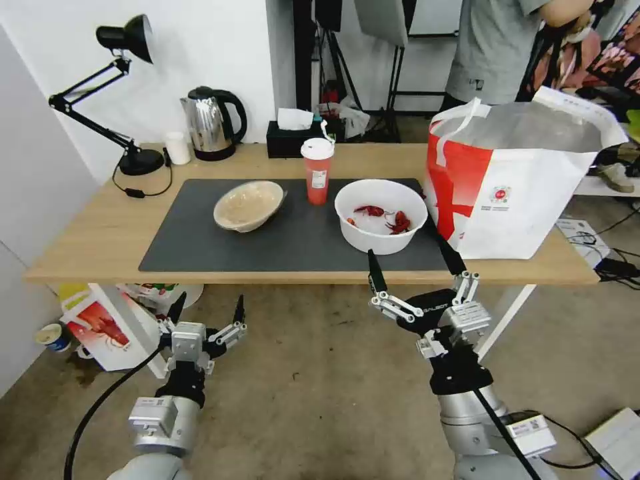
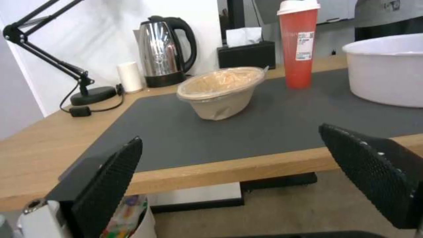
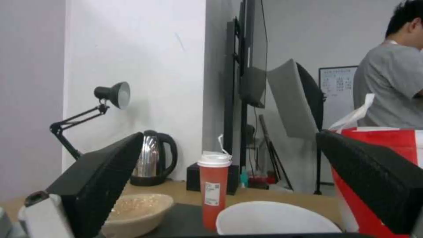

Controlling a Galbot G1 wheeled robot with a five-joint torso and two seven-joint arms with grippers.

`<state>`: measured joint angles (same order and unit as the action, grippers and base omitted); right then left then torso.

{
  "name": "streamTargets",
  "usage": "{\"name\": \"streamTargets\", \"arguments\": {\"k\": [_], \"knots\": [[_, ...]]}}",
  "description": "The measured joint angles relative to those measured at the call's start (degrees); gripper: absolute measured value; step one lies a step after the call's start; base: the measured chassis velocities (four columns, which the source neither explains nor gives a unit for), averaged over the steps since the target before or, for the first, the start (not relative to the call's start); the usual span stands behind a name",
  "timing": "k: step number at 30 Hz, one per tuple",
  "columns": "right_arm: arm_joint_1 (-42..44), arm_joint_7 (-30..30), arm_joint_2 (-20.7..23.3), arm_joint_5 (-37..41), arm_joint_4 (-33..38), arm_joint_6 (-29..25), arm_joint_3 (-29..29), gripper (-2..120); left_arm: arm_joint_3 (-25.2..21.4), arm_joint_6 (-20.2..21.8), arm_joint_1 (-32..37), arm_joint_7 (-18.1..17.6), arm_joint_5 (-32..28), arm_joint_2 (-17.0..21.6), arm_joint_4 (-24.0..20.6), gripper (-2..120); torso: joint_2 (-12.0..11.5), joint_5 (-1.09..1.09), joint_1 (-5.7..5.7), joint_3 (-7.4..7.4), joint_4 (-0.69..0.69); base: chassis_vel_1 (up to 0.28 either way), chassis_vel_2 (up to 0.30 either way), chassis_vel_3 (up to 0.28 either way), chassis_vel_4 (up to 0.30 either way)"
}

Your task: Pick up the trash from the table and place it into the takeout bag.

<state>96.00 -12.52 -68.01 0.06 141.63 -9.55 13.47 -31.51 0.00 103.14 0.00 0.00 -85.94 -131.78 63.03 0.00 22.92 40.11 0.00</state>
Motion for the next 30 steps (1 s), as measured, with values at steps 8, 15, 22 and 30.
{"name": "streamTargets", "arguments": {"k": [8, 15, 22, 30], "knots": [[0.58, 2.82, 5.38, 10.42, 1.79, 6.85, 7.3, 100, 0.0, 0.0, 0.0, 0.0, 0.0, 0.0, 0.0, 100, 0.0, 0.02, 0.0, 0.0, 0.0, 0.0, 0.0, 0.0, 0.0], [-4.87, 7.36, 17.06, 28.52, 1.79, 13.85, 18.95, 100, 0.0, 0.0, 0.0, 0.0, 0.0, 0.0, 0.0, 100, 0.0, 0.01, 0.0, 0.0, 0.0, 0.0, 0.0, 0.0, 0.0], [-13.84, 9.06, 25.26, 39.7, 1.74, 21.49, 21.97, 100, 0.0, 0.0, 0.0, 0.0, 0.0, 0.0, 0.0, 100, -0.01, 0.0, 0.0, 0.0, 0.0, 0.0, 0.0, 0.0, 0.0], [-17.02, 11.05, 30.64, 42.21, 1.7, 23.93, 23.42, 100, 0.0, 0.0, 0.0, 0.0, 0.0, 0.0, 0.0, 100, 0.0, 0.01, 0.0, 0.0, -0.01, 0.0, 0.0, 0.0, 0.0]]}}
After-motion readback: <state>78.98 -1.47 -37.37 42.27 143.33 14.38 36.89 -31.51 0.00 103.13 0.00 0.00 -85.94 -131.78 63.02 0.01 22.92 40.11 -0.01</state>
